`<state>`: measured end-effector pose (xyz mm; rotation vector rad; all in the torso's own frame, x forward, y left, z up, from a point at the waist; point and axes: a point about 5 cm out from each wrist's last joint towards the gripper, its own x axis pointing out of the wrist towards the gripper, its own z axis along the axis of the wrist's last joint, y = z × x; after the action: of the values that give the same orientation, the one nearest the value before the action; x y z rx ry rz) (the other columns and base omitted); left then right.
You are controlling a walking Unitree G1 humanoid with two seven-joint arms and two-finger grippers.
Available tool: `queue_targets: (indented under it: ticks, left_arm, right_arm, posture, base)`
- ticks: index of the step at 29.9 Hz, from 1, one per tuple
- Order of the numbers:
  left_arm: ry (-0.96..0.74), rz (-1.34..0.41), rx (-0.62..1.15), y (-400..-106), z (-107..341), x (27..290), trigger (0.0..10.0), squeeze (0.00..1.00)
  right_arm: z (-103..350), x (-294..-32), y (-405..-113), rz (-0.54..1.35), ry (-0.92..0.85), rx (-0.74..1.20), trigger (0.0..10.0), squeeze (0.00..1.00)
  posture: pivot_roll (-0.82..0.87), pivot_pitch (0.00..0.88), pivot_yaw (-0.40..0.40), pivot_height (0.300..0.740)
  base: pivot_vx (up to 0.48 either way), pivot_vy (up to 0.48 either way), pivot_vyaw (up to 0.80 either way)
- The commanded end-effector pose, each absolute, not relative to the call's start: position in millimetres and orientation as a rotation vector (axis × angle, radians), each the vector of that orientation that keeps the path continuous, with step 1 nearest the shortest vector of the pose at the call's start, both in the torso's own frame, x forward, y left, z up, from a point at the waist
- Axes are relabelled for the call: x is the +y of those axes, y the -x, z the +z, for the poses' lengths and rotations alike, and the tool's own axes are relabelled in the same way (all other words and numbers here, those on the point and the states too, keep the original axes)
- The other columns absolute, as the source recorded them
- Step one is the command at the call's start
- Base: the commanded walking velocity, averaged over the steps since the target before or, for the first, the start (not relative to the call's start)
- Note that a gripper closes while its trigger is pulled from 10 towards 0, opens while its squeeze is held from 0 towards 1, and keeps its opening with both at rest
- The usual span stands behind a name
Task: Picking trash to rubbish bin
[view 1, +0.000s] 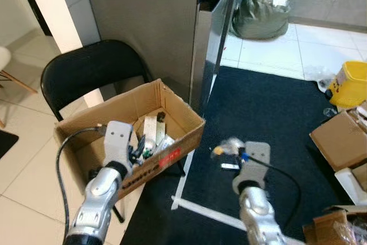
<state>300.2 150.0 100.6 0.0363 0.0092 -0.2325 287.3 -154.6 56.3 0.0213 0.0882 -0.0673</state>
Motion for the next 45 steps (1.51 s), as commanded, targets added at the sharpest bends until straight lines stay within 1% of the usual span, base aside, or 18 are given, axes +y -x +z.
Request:
queue_targets:
  ticks: [1, 5, 13, 19, 23, 25, 39, 42, 45]
  left_arm:
    - [-0.049, -0.236, 0.024, -298, 97, 150, 10.0, 0.07]
    - [-0.048, -0.237, 0.024, -298, 96, 150, 10.0, 0.07]
    - [-0.049, -0.237, 0.024, -297, 96, 150, 10.0, 0.07]
    - [-0.048, -0.236, 0.025, -297, 96, 150, 10.0, 0.07]
    - [-0.052, -0.234, 0.025, -297, 96, 150, 10.0, 0.05]
    - [-0.064, -0.215, 0.041, -299, 94, 151, 10.0, 0.00]
    - [-0.164, -0.253, 0.085, -299, 88, 147, 10.0, 0.00]
    - [-0.243, -0.310, 0.210, -295, 72, 146, 10.0, 0.00]
    - [-0.288, -0.326, 0.261, -293, 65, 147, 10.0, 0.00]
  right_arm:
    - [51, -158, -285, -0.069, 0.005, 0.113, 10.0, 0.00]
    - [51, -156, -286, -0.053, 0.025, 0.114, 10.0, 0.00]
    - [52, -156, -286, -0.053, 0.035, 0.108, 10.0, 0.00]
    - [51, -158, -286, -0.069, 0.005, 0.110, 10.0, 0.00]
    - [51, -158, -287, -0.066, 0.008, 0.109, 10.0, 0.00]
    - [52, -157, -288, -0.061, 0.010, 0.110, 10.0, 0.00]
    - [58, -157, -298, -0.013, 0.011, 0.091, 10.0, 0.00]
    - [63, -148, -302, 0.069, 0.006, 0.061, 10.0, 0.00]
    - [66, -137, -305, 0.155, -0.005, 0.054, 10.0, 0.00]
  posture:
    - [-0.01, 0.140, 0.060, 0.740]
    - [-0.01, 0.140, 0.058, 0.740]
    - [-0.01, 0.140, 0.056, 0.740]
    - [-0.01, 0.142, 0.056, 0.740]
    - [-0.01, 0.141, 0.056, 0.740]
    - [-0.01, 0.141, 0.056, 0.740]
    - [-0.01, 0.149, 0.055, 0.740]
    - [0.01, 0.139, 0.046, 0.740]
    - [0.01, 0.128, 0.037, 0.740]
  base:
    - [0.345, 0.000, 0.00]
    - [0.346, 0.000, 0.13]
    - [0.345, 0.000, 0.77]
    - [0.344, 0.000, 0.00]
    - [0.337, 0.000, 0.00]
    - [0.000, 0.000, 0.00]
    - [0.000, 0.000, 0.00]
    - [0.000, 0.000, 0.00]
    - [0.000, 0.000, 0.00]
